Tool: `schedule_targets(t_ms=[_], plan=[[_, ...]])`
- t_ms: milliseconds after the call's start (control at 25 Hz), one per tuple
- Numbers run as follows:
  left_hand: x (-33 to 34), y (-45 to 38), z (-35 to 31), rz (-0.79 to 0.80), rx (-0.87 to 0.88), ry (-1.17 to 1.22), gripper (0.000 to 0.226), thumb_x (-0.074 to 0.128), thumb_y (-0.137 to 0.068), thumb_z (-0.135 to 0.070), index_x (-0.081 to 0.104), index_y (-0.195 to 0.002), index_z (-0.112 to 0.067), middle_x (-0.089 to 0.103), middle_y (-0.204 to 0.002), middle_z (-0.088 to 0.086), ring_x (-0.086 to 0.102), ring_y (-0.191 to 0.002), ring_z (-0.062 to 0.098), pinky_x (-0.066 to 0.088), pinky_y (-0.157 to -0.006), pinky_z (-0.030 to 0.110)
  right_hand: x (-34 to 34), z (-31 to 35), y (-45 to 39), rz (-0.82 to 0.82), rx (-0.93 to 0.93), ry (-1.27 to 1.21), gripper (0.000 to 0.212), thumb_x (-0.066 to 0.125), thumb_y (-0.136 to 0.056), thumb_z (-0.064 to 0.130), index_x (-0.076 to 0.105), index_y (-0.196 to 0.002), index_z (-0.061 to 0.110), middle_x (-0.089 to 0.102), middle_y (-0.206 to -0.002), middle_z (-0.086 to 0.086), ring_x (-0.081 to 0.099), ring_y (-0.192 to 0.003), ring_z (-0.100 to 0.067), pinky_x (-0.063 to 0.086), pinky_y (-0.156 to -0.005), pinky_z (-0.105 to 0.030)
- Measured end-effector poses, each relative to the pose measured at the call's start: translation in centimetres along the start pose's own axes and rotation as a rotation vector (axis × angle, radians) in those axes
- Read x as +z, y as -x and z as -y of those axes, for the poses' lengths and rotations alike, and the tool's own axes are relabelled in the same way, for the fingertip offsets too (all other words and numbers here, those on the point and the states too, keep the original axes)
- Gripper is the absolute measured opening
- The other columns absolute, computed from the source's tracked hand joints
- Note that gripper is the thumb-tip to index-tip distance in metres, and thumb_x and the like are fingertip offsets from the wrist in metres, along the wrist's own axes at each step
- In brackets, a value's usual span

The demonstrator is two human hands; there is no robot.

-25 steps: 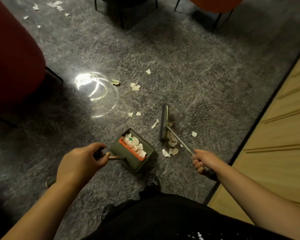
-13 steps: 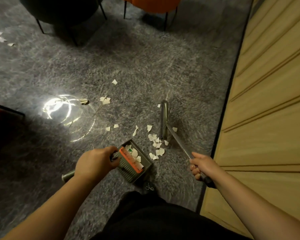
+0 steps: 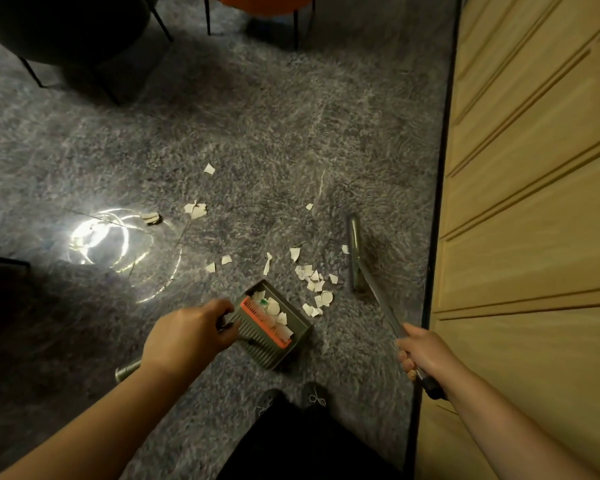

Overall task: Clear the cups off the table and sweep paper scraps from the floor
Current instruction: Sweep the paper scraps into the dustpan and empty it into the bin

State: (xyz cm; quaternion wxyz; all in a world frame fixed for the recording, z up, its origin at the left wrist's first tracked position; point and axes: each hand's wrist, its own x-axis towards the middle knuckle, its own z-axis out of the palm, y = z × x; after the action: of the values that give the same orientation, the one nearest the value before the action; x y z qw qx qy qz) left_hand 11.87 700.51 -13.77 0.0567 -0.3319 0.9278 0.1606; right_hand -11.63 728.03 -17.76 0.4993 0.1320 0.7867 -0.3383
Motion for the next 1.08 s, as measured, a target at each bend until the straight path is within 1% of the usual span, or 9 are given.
schedule_targets(t_ms=[120, 200, 480, 560, 640, 760, 840, 920, 1080], plan=[[0.2, -0.3, -0.6, 0.011, 0.011, -0.014, 0.027, 0.072, -0.079, -0.047, 0.069, -0.102, -0.033, 0.071, -0.074, -0.008, 0.067, -0.063, 0.019, 0.050, -0.052, 0.028, 0.9, 0.3, -2.2, 0.016, -0.020, 0.161, 0.043, 0.039, -0.095, 0.001, 0.049, -0.134, 0.016, 0.044, -0.058, -0.007, 0.040, -0.046, -0.015, 0.033, -0.039, -0.022], [0.3, -0.7, -1.3, 0.020, 0.012, -0.028, 0.031, 0.069, -0.080, -0.050, 0.067, -0.107, -0.035, 0.072, -0.077, -0.009, 0.068, -0.066, 0.018, 0.051, -0.055, 0.028, 1.8, 0.3, -3.6, 0.049, 0.008, 0.197, 0.042, 0.038, -0.094, 0.000, 0.050, -0.132, 0.012, 0.044, -0.058, -0.007, 0.040, -0.047, -0.015, 0.033, -0.039, -0.021], [0.1, -2.7, -2.8, 0.049, -0.013, -0.084, 0.036, 0.057, -0.084, -0.062, 0.060, -0.110, -0.038, 0.069, -0.081, -0.007, 0.066, -0.071, 0.018, 0.052, -0.058, 0.029, 5.1, -1.6, -3.1, 0.195, 0.070, 0.180, 0.057, 0.039, -0.096, 0.003, 0.031, -0.147, 0.027, 0.042, -0.056, -0.004, 0.039, -0.039, -0.009, 0.033, -0.036, -0.019], [0.1, -3.3, -3.2, 0.058, -0.015, -0.094, 0.035, 0.056, -0.085, -0.062, 0.061, -0.109, -0.037, 0.069, -0.081, -0.006, 0.065, -0.070, 0.020, 0.051, -0.056, 0.028, 5.0, -1.6, -2.5, 0.227, 0.088, 0.160, 0.057, 0.040, -0.096, 0.002, 0.030, -0.148, 0.026, 0.042, -0.056, -0.004, 0.038, -0.038, -0.009, 0.033, -0.036, -0.019], [-0.1, -3.8, -3.7, 0.037, -0.008, -0.111, 0.033, 0.057, -0.086, -0.059, 0.062, -0.109, -0.036, 0.068, -0.079, -0.005, 0.064, -0.067, 0.020, 0.043, -0.051, 0.025, 4.7, -1.0, -1.6, 0.282, 0.116, 0.143, 0.052, 0.039, -0.097, 0.001, 0.034, -0.144, 0.023, 0.041, -0.056, -0.003, 0.036, -0.037, -0.008, 0.032, -0.035, -0.017], [-0.2, -4.2, -4.9, 0.035, 0.002, -0.137, 0.032, 0.057, -0.087, -0.057, 0.062, -0.110, -0.035, 0.068, -0.079, -0.006, 0.062, -0.065, 0.018, 0.036, -0.047, 0.022, 3.8, -0.1, 0.0, 0.366, 0.146, 0.166, 0.055, 0.038, -0.098, 0.001, 0.032, -0.145, 0.028, 0.040, -0.055, -0.002, 0.034, -0.035, -0.006, 0.029, -0.035, -0.015], [-0.2, -4.2, -5.5, 0.043, 0.001, -0.132, 0.033, 0.057, -0.087, -0.057, 0.062, -0.111, -0.035, 0.068, -0.079, -0.006, 0.063, -0.065, 0.018, 0.039, -0.047, 0.023, 2.9, 0.3, 1.1, 0.397, 0.129, 0.206, 0.056, 0.038, -0.098, 0.000, 0.032, -0.145, 0.028, 0.040, -0.055, -0.002, 0.033, -0.035, -0.006, 0.028, -0.035, -0.015], [-0.2, -4.1, -5.6, 0.047, -0.003, -0.114, 0.033, 0.057, -0.087, -0.057, 0.063, -0.110, -0.035, 0.068, -0.079, -0.006, 0.063, -0.066, 0.019, 0.045, -0.049, 0.024, 1.9, 0.5, 2.2, 0.407, 0.125, 0.173, 0.054, 0.039, -0.098, 0.001, 0.033, -0.145, 0.027, 0.040, -0.055, -0.002, 0.033, -0.034, -0.006, 0.027, -0.034, -0.015], [-0.2, -3.7, -5.9, 0.055, -0.008, -0.121, 0.034, 0.057, -0.087, -0.058, 0.063, -0.111, -0.035, 0.068, -0.081, -0.006, 0.063, -0.067, 0.020, 0.045, -0.050, 0.024, 0.4, 0.5, 3.9, 0.394, 0.088, 0.142, 0.055, 0.041, -0.098, 0.002, 0.033, -0.146, 0.028, 0.041, -0.053, -0.002, 0.033, -0.035, -0.008, 0.028, -0.034, -0.016]])
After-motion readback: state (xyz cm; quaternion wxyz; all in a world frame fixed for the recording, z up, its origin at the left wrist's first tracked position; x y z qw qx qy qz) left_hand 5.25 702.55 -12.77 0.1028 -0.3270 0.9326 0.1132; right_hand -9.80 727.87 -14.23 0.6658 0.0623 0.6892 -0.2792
